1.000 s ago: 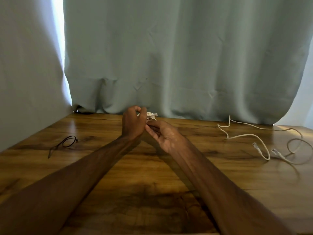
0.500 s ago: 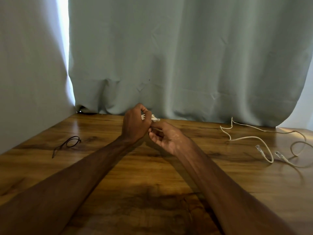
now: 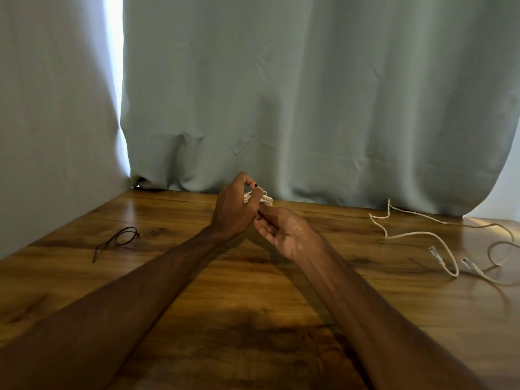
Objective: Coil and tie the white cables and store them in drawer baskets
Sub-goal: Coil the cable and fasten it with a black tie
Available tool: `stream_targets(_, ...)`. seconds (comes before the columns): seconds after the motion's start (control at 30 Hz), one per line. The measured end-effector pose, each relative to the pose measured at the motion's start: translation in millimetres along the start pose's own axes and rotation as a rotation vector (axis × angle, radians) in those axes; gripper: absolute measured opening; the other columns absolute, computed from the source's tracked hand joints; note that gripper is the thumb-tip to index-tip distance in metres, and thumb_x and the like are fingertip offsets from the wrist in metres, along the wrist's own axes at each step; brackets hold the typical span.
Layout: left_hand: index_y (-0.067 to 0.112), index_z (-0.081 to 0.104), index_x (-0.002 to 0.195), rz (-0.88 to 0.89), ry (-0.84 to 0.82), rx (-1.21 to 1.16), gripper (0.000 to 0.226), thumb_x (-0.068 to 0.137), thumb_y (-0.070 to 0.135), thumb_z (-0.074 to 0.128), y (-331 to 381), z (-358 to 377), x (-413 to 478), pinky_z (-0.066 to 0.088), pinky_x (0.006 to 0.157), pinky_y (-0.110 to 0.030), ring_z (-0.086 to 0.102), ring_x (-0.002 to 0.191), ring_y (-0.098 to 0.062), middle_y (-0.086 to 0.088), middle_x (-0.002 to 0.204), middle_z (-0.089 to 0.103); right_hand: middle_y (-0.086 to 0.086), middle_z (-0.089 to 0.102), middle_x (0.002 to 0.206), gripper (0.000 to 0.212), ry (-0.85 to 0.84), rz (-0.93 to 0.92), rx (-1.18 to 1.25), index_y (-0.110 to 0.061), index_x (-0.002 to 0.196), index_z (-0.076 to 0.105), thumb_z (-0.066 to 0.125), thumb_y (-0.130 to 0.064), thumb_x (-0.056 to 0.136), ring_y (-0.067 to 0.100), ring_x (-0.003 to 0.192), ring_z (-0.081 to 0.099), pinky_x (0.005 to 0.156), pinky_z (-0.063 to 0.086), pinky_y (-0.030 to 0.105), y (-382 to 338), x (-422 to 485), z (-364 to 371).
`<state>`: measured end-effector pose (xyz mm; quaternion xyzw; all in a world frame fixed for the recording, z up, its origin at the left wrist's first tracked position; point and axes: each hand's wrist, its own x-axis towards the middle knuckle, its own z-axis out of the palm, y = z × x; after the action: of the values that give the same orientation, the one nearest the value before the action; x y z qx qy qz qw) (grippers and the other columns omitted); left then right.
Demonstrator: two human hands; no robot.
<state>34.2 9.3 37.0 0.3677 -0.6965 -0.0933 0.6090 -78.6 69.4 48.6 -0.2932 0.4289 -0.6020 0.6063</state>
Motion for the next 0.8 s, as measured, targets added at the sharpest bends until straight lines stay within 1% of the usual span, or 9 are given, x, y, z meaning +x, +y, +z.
stream_targets(0.1, 0.014, 0.060, 0.094, 0.003, 0.006, 0.036, 0.022, 0.089, 0.034, 0.053, -3, 0, 2, 0.054, 0.062, -0.043, 0.066, 0.064, -0.017, -0.001, 0.075, 0.070, 0.009, 0.076, 0.082, 0.027, -0.026, 0.006, 0.010, 0.001, 0.113, 0.072, 0.077, -0.003, 0.087, 0.012, 0.061, 0.073, 0.057, 0.060, 0.025, 0, -2, 0)
stream_targets(0.23, 0.015, 0.059, 0.097, 0.010, 0.008, 0.056, 0.024, 0.092, 0.037, 0.050, -6, -1, 6, 0.055, 0.064, -0.045, 0.068, 0.067, -0.020, -0.002, 0.077, 0.071, 0.010, 0.075, 0.082, 0.013, -0.072, 0.016, 0.024, -0.001, 0.104, 0.070, 0.070, 0.001, 0.091, 0.015, 0.072, 0.073, 0.062, 0.062, 0.027, -3, -4, -1)
stream_targets(0.3, 0.013, 0.059, 0.098, 0.024, 0.010, 0.065, 0.025, 0.094, 0.036, 0.049, -7, -3, 6, 0.055, 0.063, -0.044, 0.067, 0.066, -0.019, -0.003, 0.077, 0.070, 0.011, 0.075, 0.084, 0.014, -0.084, 0.024, 0.021, -0.001, 0.105, 0.069, 0.069, 0.002, 0.091, 0.017, 0.077, 0.072, 0.062, 0.062, 0.028, -3, -4, -1)
stream_targets(0.37, 0.012, 0.058, 0.098, 0.042, 0.003, 0.073, 0.025, 0.095, 0.035, 0.049, -7, -3, 6, 0.054, 0.062, -0.044, 0.066, 0.065, -0.019, -0.003, 0.076, 0.069, 0.011, 0.075, 0.084, 0.014, -0.084, 0.019, 0.012, 0.000, 0.104, 0.069, 0.070, 0.002, 0.090, 0.017, 0.077, 0.073, 0.064, 0.063, 0.028, -3, -4, -1)
stream_targets(0.47, 0.011, 0.056, 0.097, 0.059, 0.005, 0.096, 0.026, 0.096, 0.036, 0.047, -7, -3, 6, 0.053, 0.061, -0.044, 0.065, 0.065, -0.020, -0.002, 0.073, 0.067, 0.012, 0.074, 0.085, 0.007, -0.066, -0.027, -0.010, 0.000, 0.097, 0.069, 0.071, 0.002, 0.090, 0.017, 0.076, 0.073, 0.068, 0.063, 0.028, -4, -6, -1)
stream_targets(0.53, 0.010, 0.056, 0.096, 0.056, 0.012, 0.104, 0.029, 0.097, 0.038, 0.046, -7, -4, 8, 0.052, 0.061, -0.044, 0.064, 0.065, -0.021, -0.002, 0.073, 0.066, 0.012, 0.075, 0.085, 0.006, -0.060, -0.069, -0.023, 0.000, 0.094, 0.070, 0.072, 0.003, 0.089, 0.016, 0.072, 0.074, 0.065, 0.062, 0.028, -4, -6, 0)
stream_targets(0.63, 0.010, 0.055, 0.095, 0.060, 0.016, 0.114, 0.029, 0.097, 0.038, 0.046, -7, -5, 9, 0.052, 0.061, -0.045, 0.064, 0.066, -0.020, -0.003, 0.075, 0.066, 0.013, 0.077, 0.085, 0.012, -0.048, -0.107, -0.018, 0.002, 0.096, 0.072, 0.076, 0.004, 0.085, 0.017, 0.069, 0.075, 0.064, 0.062, 0.027, -2, -6, 2)
stream_targets(0.73, 0.010, 0.053, 0.095, 0.058, 0.016, 0.132, 0.028, 0.098, 0.037, 0.047, -9, -7, 9, 0.052, 0.062, -0.045, 0.064, 0.067, -0.021, -0.003, 0.075, 0.066, 0.012, 0.077, 0.081, 0.013, -0.052, -0.087, 0.019, 0.003, 0.098, 0.071, 0.075, 0.004, 0.086, 0.017, 0.068, 0.075, 0.065, 0.062, 0.028, 0, -8, 4)
stream_targets(0.8, 0.010, 0.053, 0.095, 0.060, 0.019, 0.150, 0.028, 0.098, 0.037, 0.046, -10, -8, 10, 0.052, 0.063, -0.046, 0.064, 0.068, -0.023, -0.004, 0.076, 0.066, 0.013, 0.077, 0.084, 0.017, -0.057, -0.078, 0.038, 0.003, 0.103, 0.071, 0.075, 0.004, 0.086, 0.017, 0.070, 0.075, 0.065, 0.062, 0.028, 1, -10, 6)
